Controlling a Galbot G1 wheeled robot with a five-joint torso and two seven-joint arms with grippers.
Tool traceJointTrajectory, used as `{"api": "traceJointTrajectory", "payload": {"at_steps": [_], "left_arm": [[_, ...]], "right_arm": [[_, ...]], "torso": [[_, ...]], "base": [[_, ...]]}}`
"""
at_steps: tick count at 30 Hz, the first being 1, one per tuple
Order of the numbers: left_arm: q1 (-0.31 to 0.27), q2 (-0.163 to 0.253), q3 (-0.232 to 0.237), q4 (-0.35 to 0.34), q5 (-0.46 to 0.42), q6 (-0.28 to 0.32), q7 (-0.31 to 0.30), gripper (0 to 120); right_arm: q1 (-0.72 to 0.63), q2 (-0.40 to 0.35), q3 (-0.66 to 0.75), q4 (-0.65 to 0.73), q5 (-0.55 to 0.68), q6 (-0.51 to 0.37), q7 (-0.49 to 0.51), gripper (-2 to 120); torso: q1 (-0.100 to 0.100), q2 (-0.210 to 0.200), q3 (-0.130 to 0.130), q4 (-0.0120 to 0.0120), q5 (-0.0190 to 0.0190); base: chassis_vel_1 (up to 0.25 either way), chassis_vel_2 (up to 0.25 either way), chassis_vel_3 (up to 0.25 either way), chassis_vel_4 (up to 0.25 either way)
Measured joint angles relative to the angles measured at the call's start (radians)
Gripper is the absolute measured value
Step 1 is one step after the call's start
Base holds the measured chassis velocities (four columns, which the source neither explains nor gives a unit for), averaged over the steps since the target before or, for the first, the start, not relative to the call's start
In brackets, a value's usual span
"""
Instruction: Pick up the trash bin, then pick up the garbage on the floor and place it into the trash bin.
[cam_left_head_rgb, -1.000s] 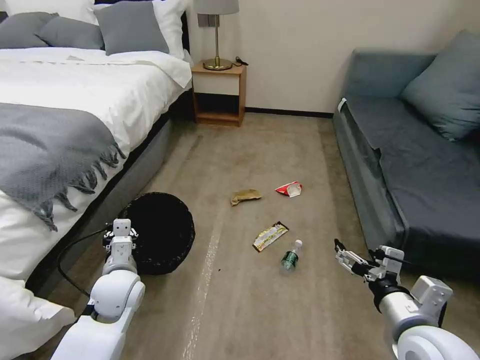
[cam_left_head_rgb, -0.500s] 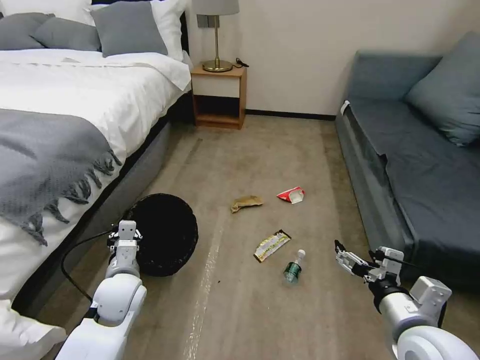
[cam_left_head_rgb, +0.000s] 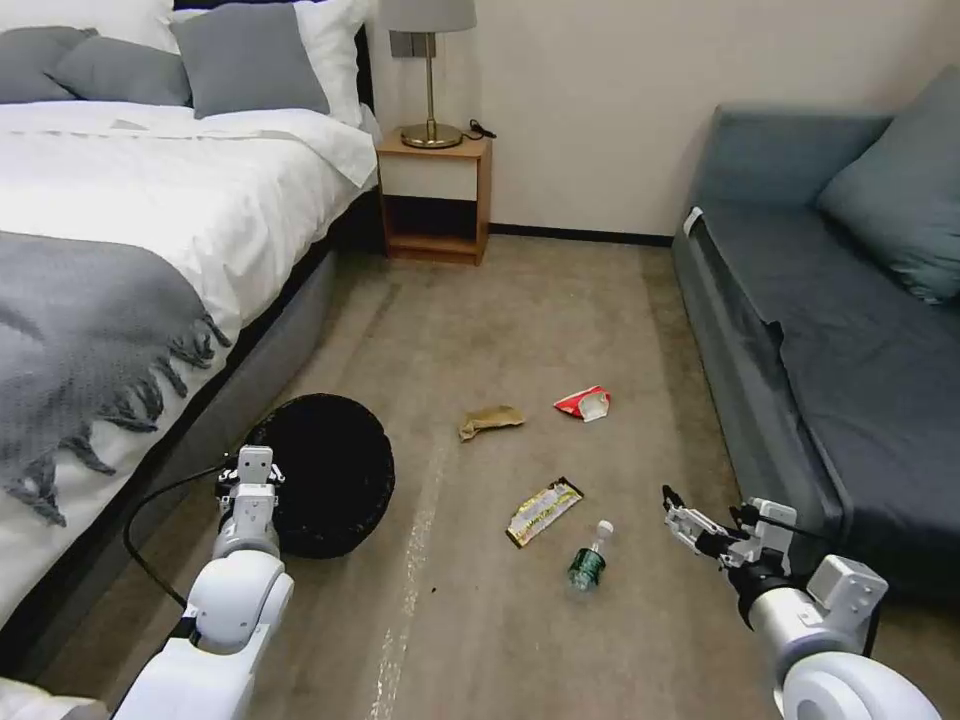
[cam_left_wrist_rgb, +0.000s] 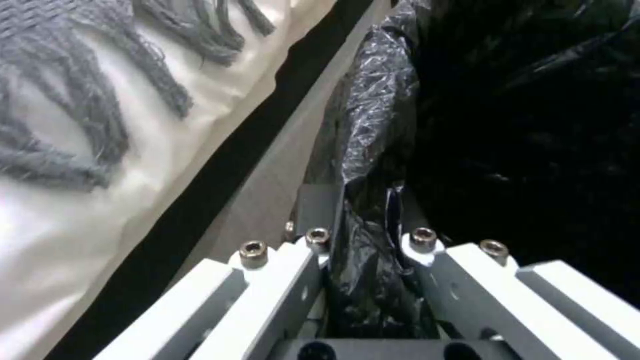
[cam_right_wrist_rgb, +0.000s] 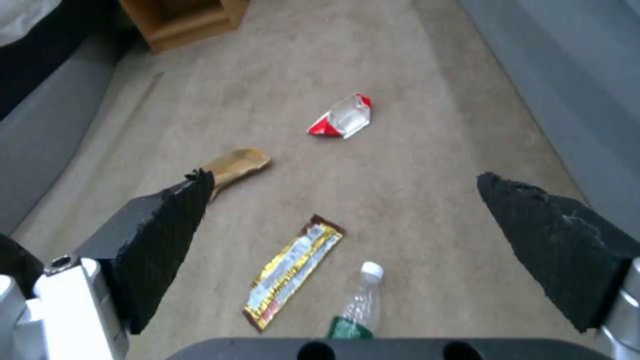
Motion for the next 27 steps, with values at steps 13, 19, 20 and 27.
{"api": "traceJointTrajectory", "payload": {"at_steps": [13, 19, 20, 27], "left_arm": [[0.002, -0.006, 0.006, 0.010, 0.001, -0.011, -0.001, 4], [0.003, -0.006, 0.008, 0.012, 0.002, -0.016, -0.001, 4], [0.003, -0.006, 0.008, 0.014, 0.002, -0.018, -0.001, 4], [-0.003, -0.010, 0.009, 0.024, 0.003, -0.022, -0.001, 4]], "right_arm": [[-0.012, 0.006, -0.005, -0.020, -0.015, 0.009, -0.002, 100], [-0.011, 0.003, -0.008, -0.038, -0.023, 0.008, 0.000, 100], [-0.011, 0.003, -0.011, -0.044, -0.028, 0.008, 0.000, 100], [0.001, -0.002, -0.022, -0.084, -0.048, -0.001, 0.001, 100]], "torso": [[0.000, 0.000, 0.000, -0.0001, -0.0001], [0.000, 0.000, 0.000, 0.0000, 0.0000], [0.000, 0.000, 0.000, 0.0000, 0.0000], [0.000, 0.000, 0.000, 0.0000, 0.0000]], "base": [[-0.090, 0.087, 0.083, -0.093], [-0.067, 0.068, 0.078, -0.069], [-0.061, 0.071, 0.087, -0.071], [-0.046, 0.072, 0.058, -0.067]]}}
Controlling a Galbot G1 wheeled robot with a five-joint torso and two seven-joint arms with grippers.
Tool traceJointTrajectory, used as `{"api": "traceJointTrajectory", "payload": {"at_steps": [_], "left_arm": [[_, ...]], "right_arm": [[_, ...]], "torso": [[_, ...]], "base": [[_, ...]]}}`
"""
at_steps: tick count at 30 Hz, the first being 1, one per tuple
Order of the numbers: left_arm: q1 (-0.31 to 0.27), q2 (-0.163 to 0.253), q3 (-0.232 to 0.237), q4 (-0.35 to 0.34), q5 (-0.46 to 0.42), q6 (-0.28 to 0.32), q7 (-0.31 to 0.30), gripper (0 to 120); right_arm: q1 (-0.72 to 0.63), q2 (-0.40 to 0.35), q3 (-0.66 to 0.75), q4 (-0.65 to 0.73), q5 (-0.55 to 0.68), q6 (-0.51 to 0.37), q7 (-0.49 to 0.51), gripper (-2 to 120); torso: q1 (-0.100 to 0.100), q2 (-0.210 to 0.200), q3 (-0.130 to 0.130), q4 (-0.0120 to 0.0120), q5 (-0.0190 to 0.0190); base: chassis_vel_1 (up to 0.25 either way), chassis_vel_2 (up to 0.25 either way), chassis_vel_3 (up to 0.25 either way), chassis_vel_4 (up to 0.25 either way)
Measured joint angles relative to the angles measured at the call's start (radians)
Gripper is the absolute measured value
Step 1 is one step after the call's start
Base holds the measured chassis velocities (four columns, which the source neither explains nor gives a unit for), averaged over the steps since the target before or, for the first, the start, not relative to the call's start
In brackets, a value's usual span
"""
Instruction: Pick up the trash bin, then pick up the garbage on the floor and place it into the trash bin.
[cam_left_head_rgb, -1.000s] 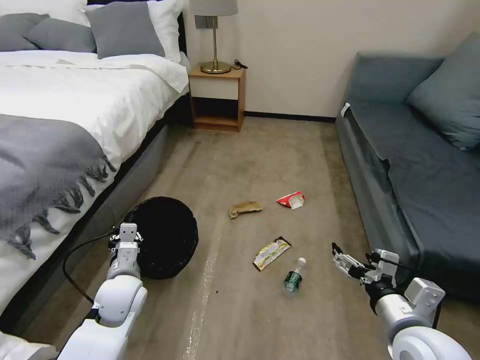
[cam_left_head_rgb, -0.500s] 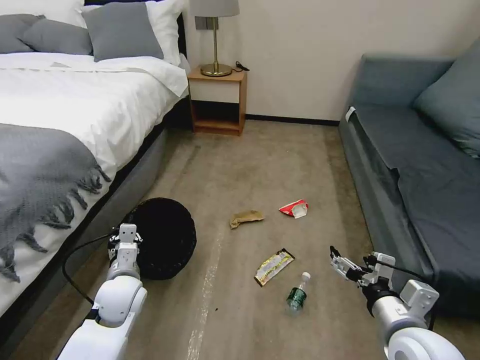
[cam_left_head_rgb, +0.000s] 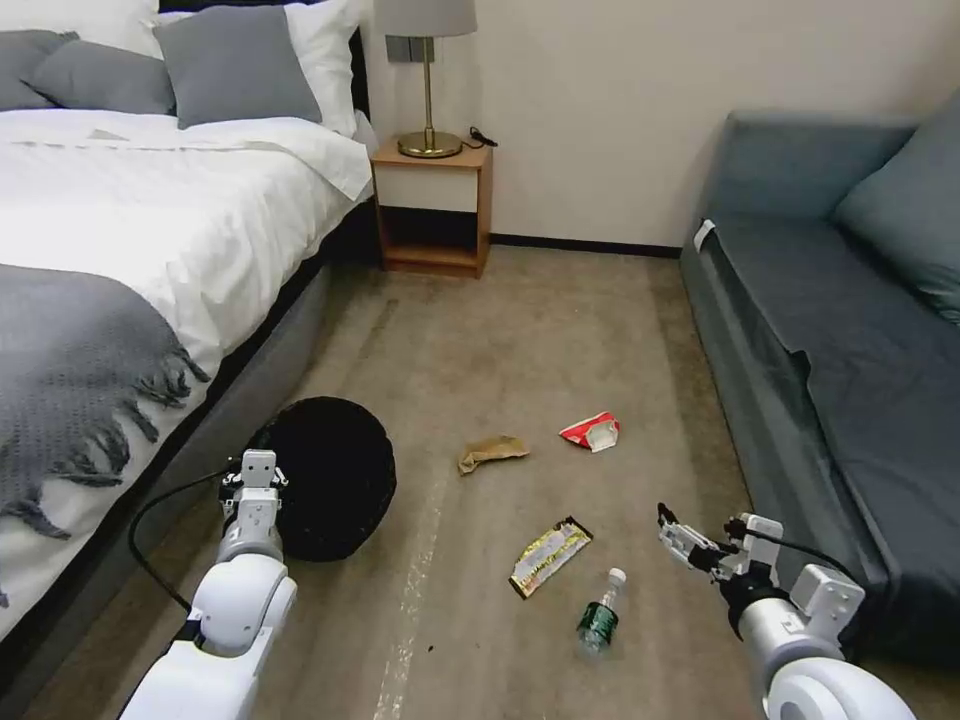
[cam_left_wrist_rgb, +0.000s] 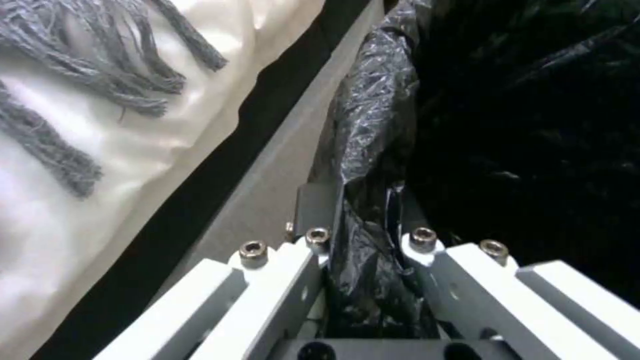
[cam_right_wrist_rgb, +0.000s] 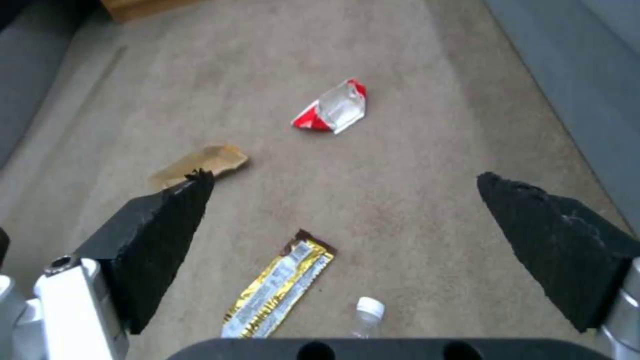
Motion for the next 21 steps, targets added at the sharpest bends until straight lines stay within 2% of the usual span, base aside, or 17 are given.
{"api": "traceJointTrajectory", "payload": {"at_steps": [11, 19, 21], "left_arm": [[-0.013, 0.001, -0.004, 0.010, -0.002, -0.004, 0.001, 4], [-0.017, -0.004, -0.003, 0.016, -0.001, -0.005, 0.001, 4], [-0.017, -0.005, -0.002, 0.016, 0.001, -0.005, 0.001, 4]], "right_arm": [[0.057, -0.043, 0.004, -0.101, -0.001, -0.017, 0.004, 100], [0.127, -0.087, -0.004, -0.207, 0.026, -0.096, 0.018, 100], [0.162, -0.106, -0.016, -0.260, 0.045, -0.150, 0.029, 100]], "torso": [[0.000, 0.000, 0.000, -0.0001, 0.0001], [0.000, 0.000, 0.000, 0.0000, 0.0001], [0.000, 0.000, 0.000, -0.0001, 0.0001]], "base": [[-0.010, 0.010, 0.009, -0.009], [0.000, 0.000, 0.000, 0.000], [0.000, 0.000, 0.000, 0.000]]}}
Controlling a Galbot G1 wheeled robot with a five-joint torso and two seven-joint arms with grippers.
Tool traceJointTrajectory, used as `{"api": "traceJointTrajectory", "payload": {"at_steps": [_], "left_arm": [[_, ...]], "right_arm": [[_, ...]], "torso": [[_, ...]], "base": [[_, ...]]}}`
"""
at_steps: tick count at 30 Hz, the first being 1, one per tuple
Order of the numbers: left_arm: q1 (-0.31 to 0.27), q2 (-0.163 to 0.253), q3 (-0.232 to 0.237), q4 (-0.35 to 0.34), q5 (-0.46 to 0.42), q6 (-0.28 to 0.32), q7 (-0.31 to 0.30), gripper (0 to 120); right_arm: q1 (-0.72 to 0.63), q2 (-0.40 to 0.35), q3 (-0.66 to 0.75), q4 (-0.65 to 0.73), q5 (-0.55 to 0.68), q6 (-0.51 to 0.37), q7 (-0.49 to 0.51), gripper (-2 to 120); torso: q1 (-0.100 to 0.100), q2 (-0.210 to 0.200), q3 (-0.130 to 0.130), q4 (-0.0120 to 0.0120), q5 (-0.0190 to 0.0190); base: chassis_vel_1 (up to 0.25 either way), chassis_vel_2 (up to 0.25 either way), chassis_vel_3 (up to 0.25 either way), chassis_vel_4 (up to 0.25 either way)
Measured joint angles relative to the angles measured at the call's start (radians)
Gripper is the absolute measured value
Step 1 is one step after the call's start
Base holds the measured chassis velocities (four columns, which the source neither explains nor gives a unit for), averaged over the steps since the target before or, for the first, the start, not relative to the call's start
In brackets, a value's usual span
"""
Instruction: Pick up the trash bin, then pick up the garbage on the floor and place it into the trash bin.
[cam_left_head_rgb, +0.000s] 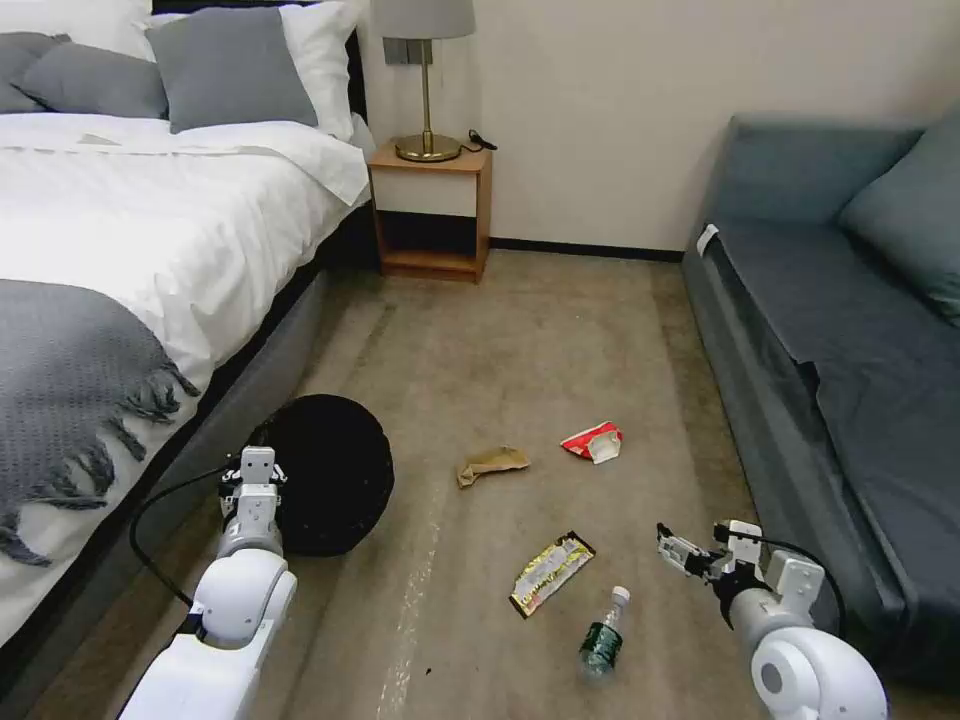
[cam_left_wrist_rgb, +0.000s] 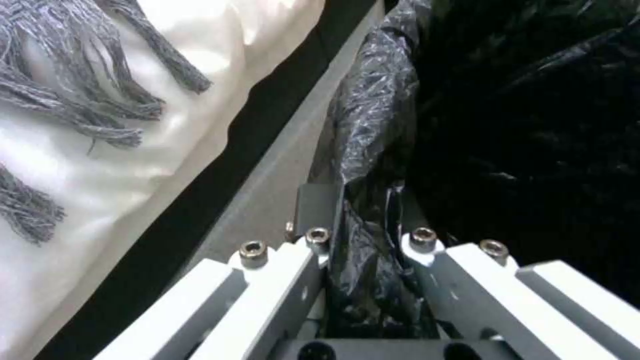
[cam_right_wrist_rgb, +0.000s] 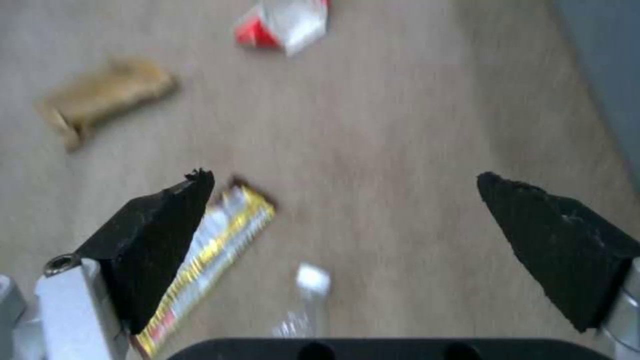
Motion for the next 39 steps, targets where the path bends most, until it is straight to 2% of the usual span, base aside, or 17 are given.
{"api": "traceJointTrajectory", "payload": {"at_steps": [8, 21, 24, 27, 39], "left_arm": [[0.018, -0.001, -0.005, -0.014, 0.010, 0.002, 0.000, 4], [0.063, -0.017, -0.019, -0.041, 0.032, 0.001, 0.001, 4], [0.065, -0.018, -0.020, -0.042, 0.033, 0.001, 0.001, 4], [0.080, -0.022, -0.022, -0.049, 0.040, -0.002, 0.002, 4], [0.094, -0.030, -0.021, -0.046, 0.054, -0.024, 0.003, 4]], "right_arm": [[0.088, -0.051, -0.104, -0.168, -0.033, -0.020, 0.024, 100], [0.160, -0.062, -0.206, -0.367, -0.094, -0.019, 0.023, 100], [0.163, -0.062, -0.209, -0.374, -0.096, -0.019, 0.023, 100], [0.188, -0.059, -0.228, -0.448, -0.131, -0.018, 0.020, 100], [0.179, -0.036, -0.249, -0.444, -0.169, -0.017, 0.011, 100]], "torso": [[0.000, 0.000, 0.000, 0.0001, 0.0001], [0.000, 0.000, 0.000, 0.0001, -0.0001], [0.000, 0.000, 0.000, 0.0000, -0.0001], [0.000, 0.000, 0.000, 0.0001, 0.0000], [0.000, 0.000, 0.000, 0.0000, -0.0001]], "base": [[0.000, 0.000, 0.000, 0.000], [0.000, 0.000, 0.000, 0.000], [0.000, 0.000, 0.000, 0.000], [0.000, 0.000, 0.000, 0.000], [0.000, 0.000, 0.000, 0.000]]}}
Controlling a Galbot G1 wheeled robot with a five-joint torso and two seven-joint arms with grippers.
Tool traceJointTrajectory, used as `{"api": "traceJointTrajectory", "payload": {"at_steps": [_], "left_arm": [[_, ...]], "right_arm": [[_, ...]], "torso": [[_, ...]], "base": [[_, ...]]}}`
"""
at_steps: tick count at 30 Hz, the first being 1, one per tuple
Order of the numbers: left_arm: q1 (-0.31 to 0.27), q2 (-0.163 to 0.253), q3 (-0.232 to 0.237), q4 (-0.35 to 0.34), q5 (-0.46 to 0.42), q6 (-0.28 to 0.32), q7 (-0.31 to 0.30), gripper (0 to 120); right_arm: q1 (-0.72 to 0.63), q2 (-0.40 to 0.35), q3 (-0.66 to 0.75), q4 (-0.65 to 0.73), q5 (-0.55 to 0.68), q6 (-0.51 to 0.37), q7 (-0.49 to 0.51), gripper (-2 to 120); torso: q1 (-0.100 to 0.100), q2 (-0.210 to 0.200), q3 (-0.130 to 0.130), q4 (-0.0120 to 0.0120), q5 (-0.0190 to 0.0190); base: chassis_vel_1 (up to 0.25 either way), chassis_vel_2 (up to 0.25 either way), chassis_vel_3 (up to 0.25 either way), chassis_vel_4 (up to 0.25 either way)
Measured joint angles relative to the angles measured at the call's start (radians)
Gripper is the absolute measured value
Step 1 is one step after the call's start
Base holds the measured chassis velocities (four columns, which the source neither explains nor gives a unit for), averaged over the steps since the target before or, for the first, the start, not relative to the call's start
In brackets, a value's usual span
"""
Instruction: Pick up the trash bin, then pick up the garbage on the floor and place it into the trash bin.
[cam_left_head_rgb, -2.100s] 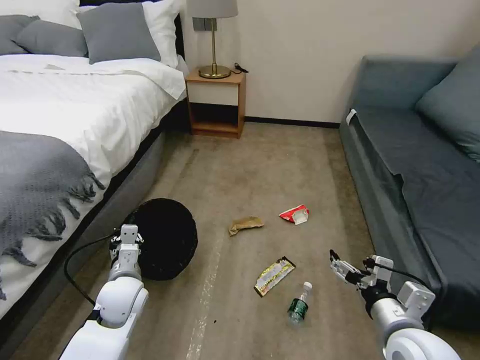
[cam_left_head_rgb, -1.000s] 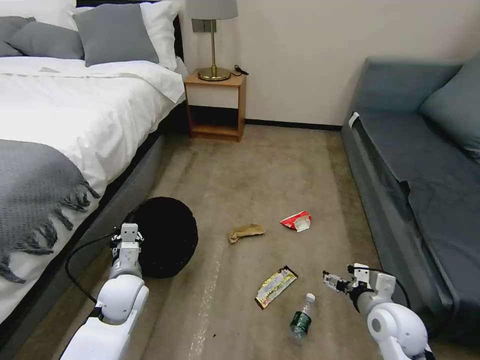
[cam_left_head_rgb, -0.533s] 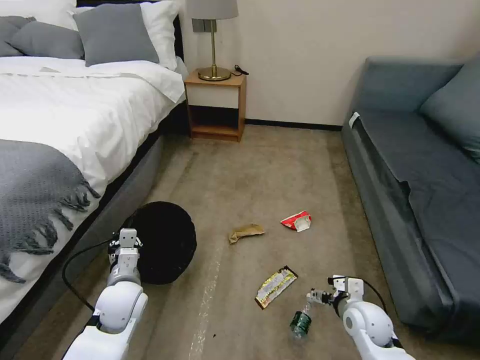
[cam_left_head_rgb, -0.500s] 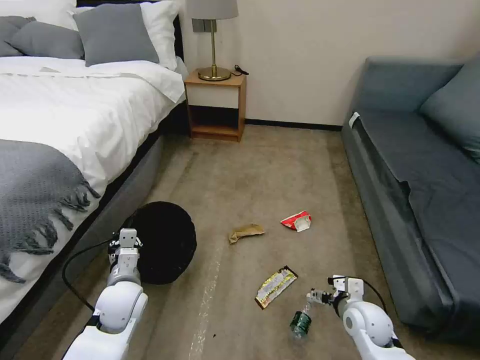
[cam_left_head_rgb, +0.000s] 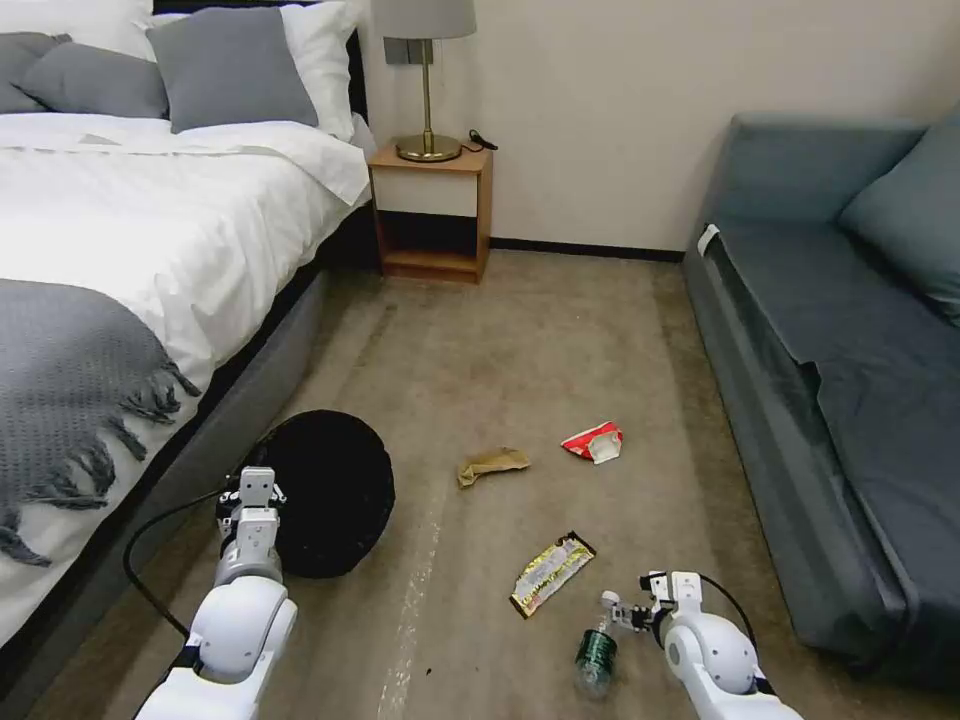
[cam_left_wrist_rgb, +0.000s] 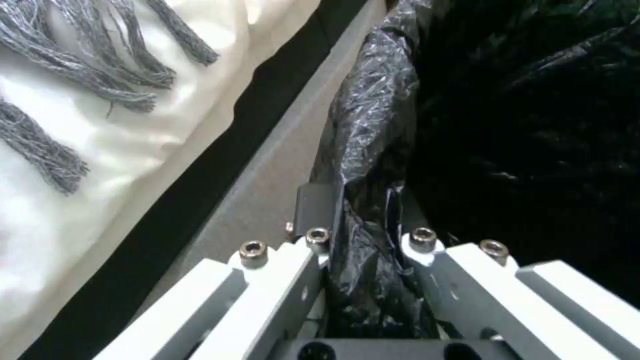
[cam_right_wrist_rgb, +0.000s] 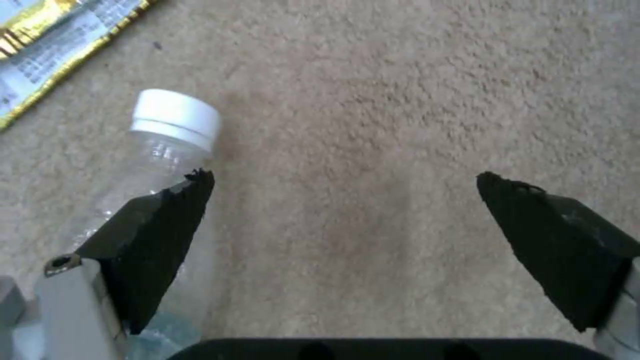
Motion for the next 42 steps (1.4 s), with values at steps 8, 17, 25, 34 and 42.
{"api": "traceJointTrajectory", "payload": {"at_steps": [8, 17, 25, 34, 42], "left_arm": [[-0.003, 0.003, 0.000, 0.010, 0.000, -0.013, 0.001, 4], [-0.008, 0.007, 0.004, 0.021, -0.002, -0.019, 0.003, 4], [0.000, 0.010, 0.003, 0.025, -0.003, -0.027, 0.004, 4], [0.013, 0.006, 0.001, 0.025, -0.002, -0.033, 0.004, 4], [0.018, -0.002, 0.004, 0.025, 0.000, -0.033, 0.004, 4]], "right_arm": [[-0.033, -0.009, 0.018, 0.115, 0.013, 0.001, 0.004, 100], [-0.109, -0.011, -0.034, 0.215, 0.006, 0.001, -0.004, 100], [-0.135, -0.002, -0.089, 0.210, -0.065, 0.001, -0.025, 100], [-0.137, 0.005, -0.110, 0.141, -0.117, 0.001, -0.043, 100], [-0.125, 0.021, -0.126, 0.078, -0.156, 0.001, -0.064, 99]], "torso": [[0.000, 0.000, 0.000, 0.0000, -0.0001], [0.000, 0.000, 0.000, 0.0000, 0.0001], [0.000, 0.000, 0.000, 0.0001, -0.0001], [0.000, 0.000, 0.000, 0.0000, -0.0001], [0.000, 0.000, 0.000, 0.0000, 0.0001]], "base": [[0.000, 0.000, 0.000, 0.000], [0.000, 0.000, 0.000, 0.000], [0.000, 0.000, 0.000, 0.000], [0.000, 0.000, 0.000, 0.000], [0.000, 0.000, 0.000, 0.000]]}}
